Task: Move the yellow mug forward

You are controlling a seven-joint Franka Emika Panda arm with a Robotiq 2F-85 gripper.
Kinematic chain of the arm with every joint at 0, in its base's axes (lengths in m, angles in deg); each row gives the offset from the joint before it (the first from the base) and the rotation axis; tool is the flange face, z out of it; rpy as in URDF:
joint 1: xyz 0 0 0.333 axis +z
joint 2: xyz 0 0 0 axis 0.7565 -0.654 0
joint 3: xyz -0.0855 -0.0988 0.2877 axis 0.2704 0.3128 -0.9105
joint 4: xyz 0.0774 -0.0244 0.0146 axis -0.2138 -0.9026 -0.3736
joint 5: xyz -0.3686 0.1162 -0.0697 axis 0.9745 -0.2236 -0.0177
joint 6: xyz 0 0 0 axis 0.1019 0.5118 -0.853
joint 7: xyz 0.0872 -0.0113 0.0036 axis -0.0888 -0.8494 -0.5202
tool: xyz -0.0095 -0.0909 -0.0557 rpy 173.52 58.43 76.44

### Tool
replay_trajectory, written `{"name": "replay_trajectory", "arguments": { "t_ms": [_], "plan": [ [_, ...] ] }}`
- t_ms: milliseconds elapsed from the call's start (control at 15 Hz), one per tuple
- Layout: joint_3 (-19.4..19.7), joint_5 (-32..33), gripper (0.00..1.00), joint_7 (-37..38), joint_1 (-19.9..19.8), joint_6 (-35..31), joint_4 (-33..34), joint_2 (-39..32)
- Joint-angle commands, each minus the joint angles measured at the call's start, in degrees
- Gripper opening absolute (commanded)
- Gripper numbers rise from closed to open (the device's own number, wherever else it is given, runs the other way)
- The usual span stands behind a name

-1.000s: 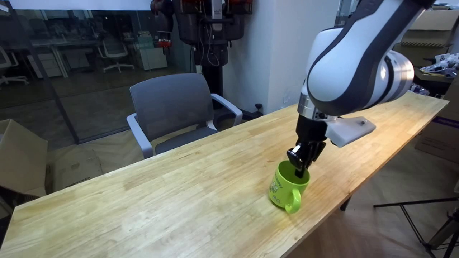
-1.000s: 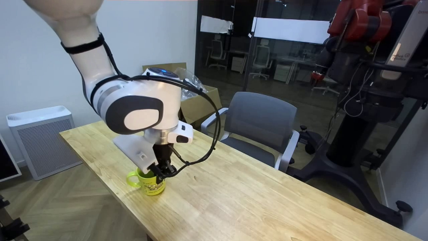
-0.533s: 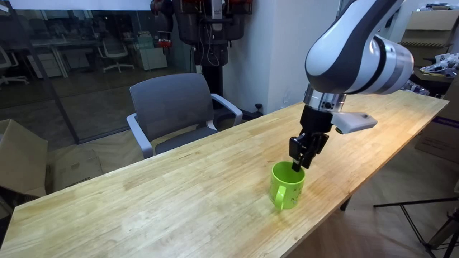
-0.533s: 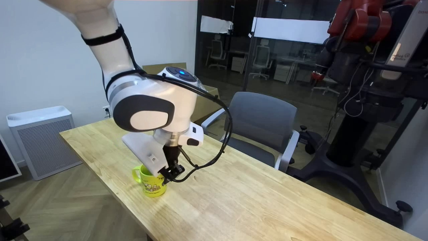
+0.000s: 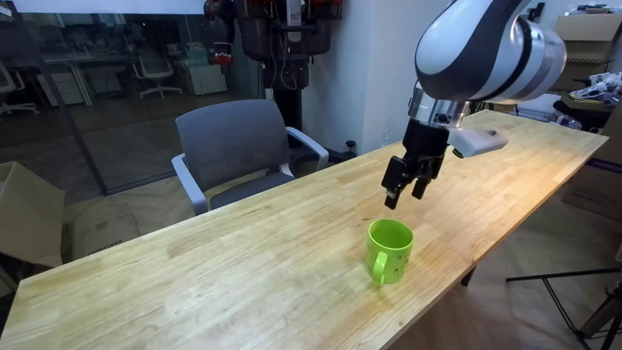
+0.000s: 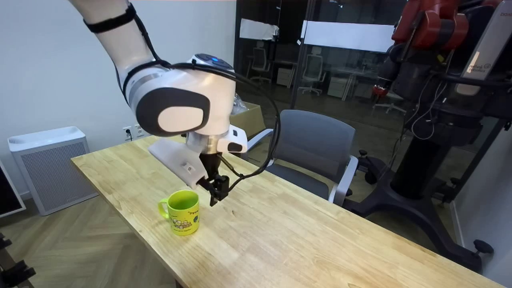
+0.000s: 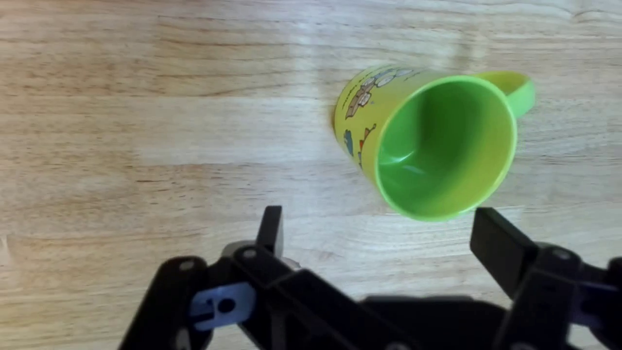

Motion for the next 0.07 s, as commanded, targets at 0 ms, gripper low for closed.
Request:
{"name": "replay_trajectory", "arguments": {
  "t_ms": [0],
  "plan": [
    [1.5,0.0,1.00,0.4,1.8,0.9,0.0,0.9]
  ]
}}
